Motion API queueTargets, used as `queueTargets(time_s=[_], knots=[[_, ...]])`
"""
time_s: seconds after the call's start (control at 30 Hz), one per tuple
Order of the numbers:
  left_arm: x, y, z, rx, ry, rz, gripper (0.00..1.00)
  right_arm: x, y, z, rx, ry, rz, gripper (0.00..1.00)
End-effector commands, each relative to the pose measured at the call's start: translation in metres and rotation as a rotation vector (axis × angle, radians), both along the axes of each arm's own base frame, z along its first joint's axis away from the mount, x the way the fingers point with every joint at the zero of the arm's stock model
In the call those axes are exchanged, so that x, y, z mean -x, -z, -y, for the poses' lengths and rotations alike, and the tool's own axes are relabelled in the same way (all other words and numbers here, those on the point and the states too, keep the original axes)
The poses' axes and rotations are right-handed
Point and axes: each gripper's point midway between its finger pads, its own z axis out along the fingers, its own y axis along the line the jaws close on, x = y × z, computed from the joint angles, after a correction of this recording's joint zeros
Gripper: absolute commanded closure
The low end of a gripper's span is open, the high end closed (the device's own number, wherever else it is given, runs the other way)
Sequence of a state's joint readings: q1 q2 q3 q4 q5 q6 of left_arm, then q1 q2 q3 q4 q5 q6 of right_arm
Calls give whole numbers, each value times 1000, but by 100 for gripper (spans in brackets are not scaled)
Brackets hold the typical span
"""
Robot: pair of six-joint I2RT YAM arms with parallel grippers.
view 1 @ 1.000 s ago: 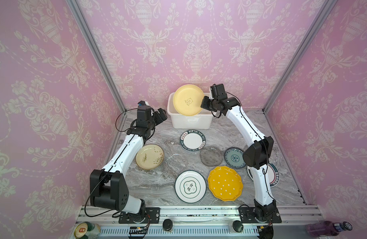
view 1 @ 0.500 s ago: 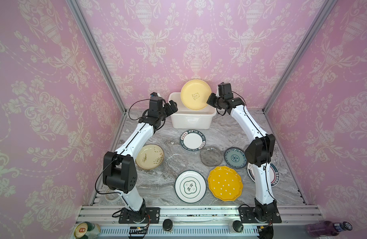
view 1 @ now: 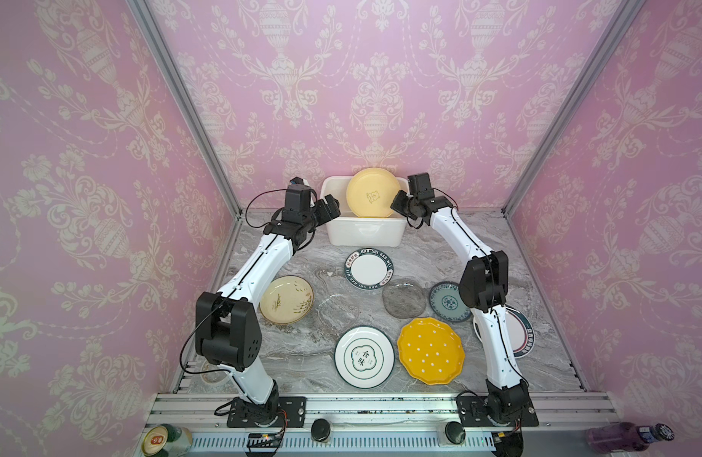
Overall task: Place the plates into the plastic bin on the countertop
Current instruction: Move the plastic bin to the top-right of the table.
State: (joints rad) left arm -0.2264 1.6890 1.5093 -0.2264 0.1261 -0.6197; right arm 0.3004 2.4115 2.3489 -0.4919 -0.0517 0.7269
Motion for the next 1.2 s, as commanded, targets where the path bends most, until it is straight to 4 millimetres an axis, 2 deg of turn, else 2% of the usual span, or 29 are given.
queueTargets(time_s=[0.0,0.27,0.63,0.93,1.17], knots=[[13,-26,2,-37,50,43,3,4,-14,17,28,51,15,100],[15,-24,2,-55,64,48,3,29,-5,64,132,155,-51,100],[19,-12,0,-40,62,42,3,65,-9,119,200,278,-92,100],[17,-8,0,-43,66,48,2,107,-1,161,254,360,-155,100],[22,-4,-6,-58,52,43,2,143,4,192,302,414,-199,100]])
